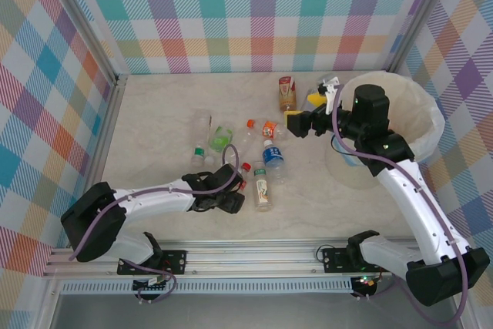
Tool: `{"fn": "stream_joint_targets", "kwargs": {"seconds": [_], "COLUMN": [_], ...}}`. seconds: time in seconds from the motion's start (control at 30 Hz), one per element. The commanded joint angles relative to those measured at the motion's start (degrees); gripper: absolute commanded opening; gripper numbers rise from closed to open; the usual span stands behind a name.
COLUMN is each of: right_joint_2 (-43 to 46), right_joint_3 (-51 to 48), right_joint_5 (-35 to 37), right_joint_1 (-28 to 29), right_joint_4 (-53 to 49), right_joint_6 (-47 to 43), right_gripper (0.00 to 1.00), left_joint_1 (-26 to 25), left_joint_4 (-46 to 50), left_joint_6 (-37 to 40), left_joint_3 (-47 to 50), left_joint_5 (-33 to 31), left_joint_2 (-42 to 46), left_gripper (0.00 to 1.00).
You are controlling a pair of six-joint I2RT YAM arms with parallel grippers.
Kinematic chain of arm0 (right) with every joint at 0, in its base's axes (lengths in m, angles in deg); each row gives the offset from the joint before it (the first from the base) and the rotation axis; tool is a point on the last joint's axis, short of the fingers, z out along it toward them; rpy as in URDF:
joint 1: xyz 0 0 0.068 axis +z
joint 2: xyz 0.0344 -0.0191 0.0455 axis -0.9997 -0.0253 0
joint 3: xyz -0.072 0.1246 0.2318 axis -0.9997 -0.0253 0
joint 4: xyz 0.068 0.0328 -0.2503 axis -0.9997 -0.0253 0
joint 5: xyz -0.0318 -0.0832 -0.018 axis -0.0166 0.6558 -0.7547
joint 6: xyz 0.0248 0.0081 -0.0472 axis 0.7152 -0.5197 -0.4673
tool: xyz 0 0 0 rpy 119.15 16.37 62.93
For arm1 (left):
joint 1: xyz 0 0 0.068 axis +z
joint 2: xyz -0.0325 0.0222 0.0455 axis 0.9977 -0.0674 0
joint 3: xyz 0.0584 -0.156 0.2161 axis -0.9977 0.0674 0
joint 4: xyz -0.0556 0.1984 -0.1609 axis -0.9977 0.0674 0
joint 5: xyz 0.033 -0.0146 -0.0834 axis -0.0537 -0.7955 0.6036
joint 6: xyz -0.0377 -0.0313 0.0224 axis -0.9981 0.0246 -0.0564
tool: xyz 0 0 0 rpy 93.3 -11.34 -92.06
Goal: Put the plastic bottles in the bin
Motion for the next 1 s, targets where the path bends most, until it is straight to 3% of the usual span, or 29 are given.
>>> {"fn": "stream_joint_targets", "kwargs": {"seconds": [0.0,0.23,0.37,0.47,0.8,0.97], "right_joint_2": [-0.34,-1.11,-1.70,-1.96,-2.13,-3.30], "right_joint_3": [-1.02,-1.74,-1.83,-1.99,-5.29,-6.32], "right_joint_5": [0.29,0.61,0.84,1.47,5.54,12.25], "right_joint_1": [0.64,0.92,1.13,1.26,1.55,1.45], "right_joint_4": [4.42,6.22,6.72,6.98,8.38,6.85], "right_joint_6": [-0.40,1.32,1.75,2.28,8.63,18.67], "right_gripper": [1.00,1.00,1.00,1.00,1.00,1.00], "left_joint_1": [-0.73,-0.78,-0.73,-0.73,-0.73,-0.73], "left_joint_4": [1.65,0.19,-0.54,-1.83,-8.19,-12.61], "left_joint_6": [-2.11,-1.13,-1.15,-2.48,-4.22,-4.77], "left_joint_3": [-1.98,-0.98,-0.58,0.49,4.30,3.88], "left_joint_5": [-4.64,-5.63,-5.88,-5.22,-4.65,-3.68], "left_joint_2": [-1.22,-1.68,-1.23,1.89,14.07,16.47], "left_gripper": [0.75,0.73,0.66,0.59,0.49,0.48]}}
